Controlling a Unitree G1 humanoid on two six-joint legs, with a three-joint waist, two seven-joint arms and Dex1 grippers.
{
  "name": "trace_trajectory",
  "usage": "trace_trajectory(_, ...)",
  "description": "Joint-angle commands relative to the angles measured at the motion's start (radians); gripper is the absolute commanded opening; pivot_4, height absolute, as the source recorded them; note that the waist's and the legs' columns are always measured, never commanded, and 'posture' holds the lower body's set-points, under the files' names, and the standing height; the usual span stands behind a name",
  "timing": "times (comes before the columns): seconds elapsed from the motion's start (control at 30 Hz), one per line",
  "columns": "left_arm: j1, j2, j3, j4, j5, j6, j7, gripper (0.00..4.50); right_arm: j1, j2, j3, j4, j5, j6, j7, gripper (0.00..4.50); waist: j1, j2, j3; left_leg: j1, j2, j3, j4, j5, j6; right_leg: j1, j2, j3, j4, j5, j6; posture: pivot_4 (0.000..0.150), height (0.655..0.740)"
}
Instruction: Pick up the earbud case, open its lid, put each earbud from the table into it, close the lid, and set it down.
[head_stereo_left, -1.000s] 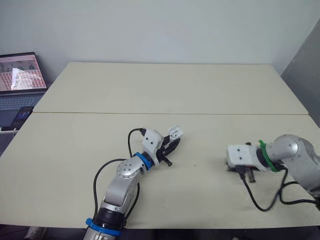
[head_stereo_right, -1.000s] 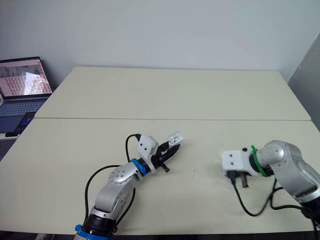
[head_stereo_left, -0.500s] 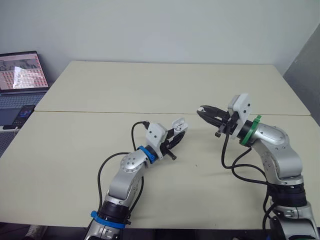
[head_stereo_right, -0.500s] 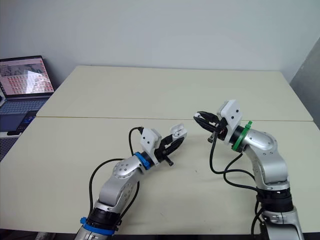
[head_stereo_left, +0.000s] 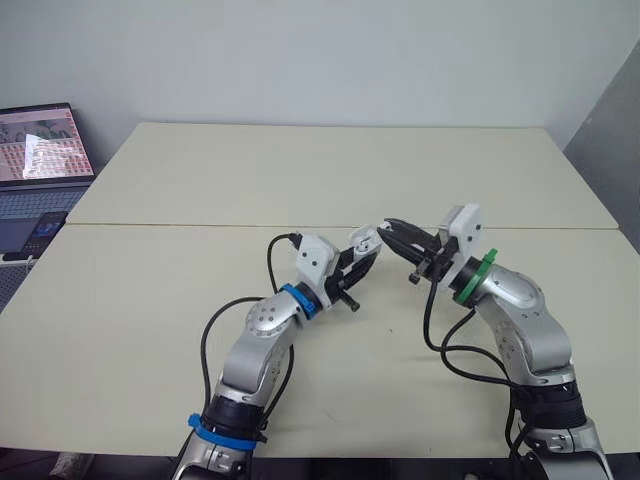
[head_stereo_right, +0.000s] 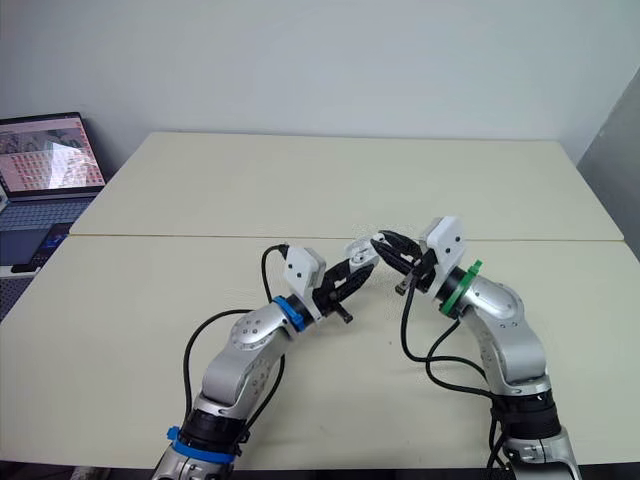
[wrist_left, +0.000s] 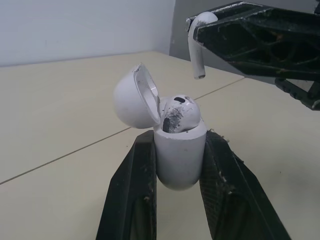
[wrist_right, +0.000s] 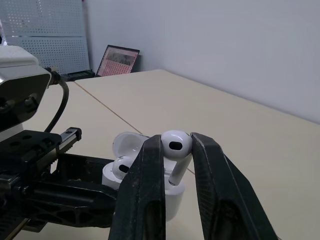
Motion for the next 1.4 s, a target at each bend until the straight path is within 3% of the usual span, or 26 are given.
trace_trajectory(0.03,-0.014,-0.007,0.004,-0.042,-0.016,-0.002,0.000,0.76,-0.009,-0.012,0.001,-0.004,0.005,-0.037,0.007,0.41,0.000,0.000,0.000,0.000,0.000,0.000,0.000,0.000,0.000,0.000,0.000,0.000,0.000,0.000,0.000,0.150,0.7400)
trace_trajectory(1.37,0.035,0.011,-0.005,-0.078,-0.040,-0.008,-0.048,0.76,0.000,-0.061,0.072,0.061,-0.019,-0.028,0.008,0.41,0.000,0.000,0.000,0.000,0.000,0.000,0.000,0.000,0.000,0.000,0.000,0.000,-0.001,0.000,0.000,0.150,0.7400)
trace_trajectory(1.4,0.035,0.011,-0.005,-0.077,-0.039,-0.009,-0.048,0.76,0.001,-0.063,0.070,0.057,-0.019,-0.028,0.008,0.76,0.000,0.000,0.000,0.000,0.000,0.000,0.000,0.000,0.000,0.000,0.000,0.000,-0.001,0.000,0.000,0.150,0.7400)
